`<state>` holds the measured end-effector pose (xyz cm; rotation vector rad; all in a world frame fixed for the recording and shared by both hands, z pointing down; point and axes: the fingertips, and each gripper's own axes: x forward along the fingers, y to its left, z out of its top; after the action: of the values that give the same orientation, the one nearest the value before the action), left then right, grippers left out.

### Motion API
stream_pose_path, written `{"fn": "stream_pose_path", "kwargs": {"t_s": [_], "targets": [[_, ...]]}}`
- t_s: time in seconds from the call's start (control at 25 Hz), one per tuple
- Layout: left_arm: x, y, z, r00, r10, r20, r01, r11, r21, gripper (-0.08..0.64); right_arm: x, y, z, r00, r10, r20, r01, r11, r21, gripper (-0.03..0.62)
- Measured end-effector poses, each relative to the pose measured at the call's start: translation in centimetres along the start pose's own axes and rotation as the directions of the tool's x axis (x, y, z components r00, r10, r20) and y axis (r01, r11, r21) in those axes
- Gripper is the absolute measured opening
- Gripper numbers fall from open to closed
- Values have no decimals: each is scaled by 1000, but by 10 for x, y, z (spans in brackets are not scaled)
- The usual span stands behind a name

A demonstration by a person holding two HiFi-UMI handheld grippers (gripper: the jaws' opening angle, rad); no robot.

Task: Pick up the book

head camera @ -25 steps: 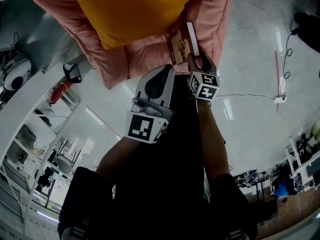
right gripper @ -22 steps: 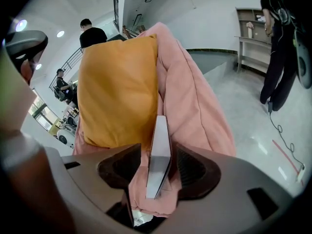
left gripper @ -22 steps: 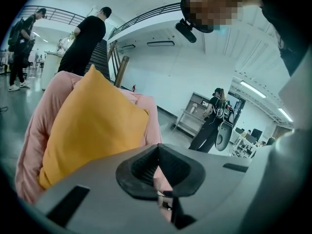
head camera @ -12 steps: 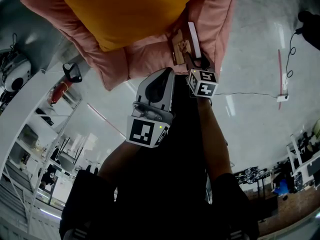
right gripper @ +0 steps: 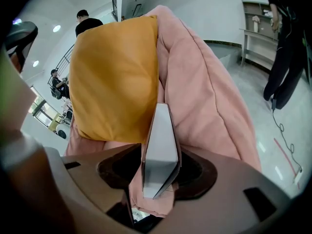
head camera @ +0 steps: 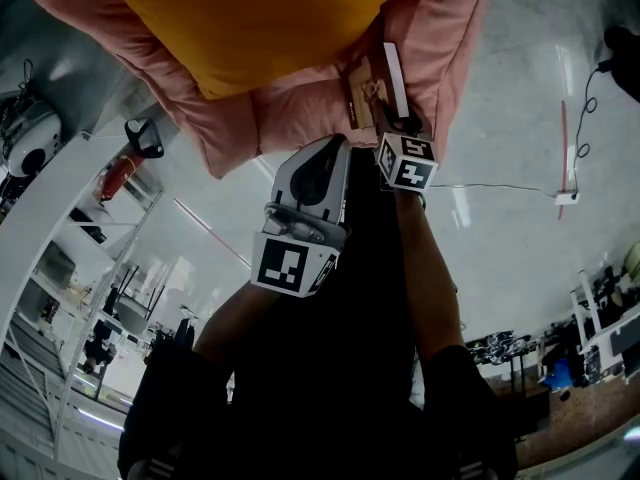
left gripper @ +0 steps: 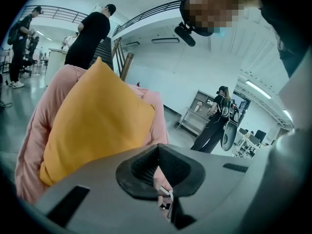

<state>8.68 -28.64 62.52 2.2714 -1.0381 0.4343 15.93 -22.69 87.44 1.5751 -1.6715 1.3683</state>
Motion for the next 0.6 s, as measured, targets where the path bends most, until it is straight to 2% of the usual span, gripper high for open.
{"fn": "stream_pose_path", "kwargs": {"t_s": [0.12, 0.6], "targets": [[-2, 1, 1, 1000, 6, 5, -6, 1000, -1, 8, 0, 0, 0, 1000, 3, -6, -3, 1000, -4, 177], [-14, 5, 2, 999, 26, 27, -26, 1000, -12, 9, -1, 5, 2, 1000, 6, 1, -6, 1000, 21, 160]]}}
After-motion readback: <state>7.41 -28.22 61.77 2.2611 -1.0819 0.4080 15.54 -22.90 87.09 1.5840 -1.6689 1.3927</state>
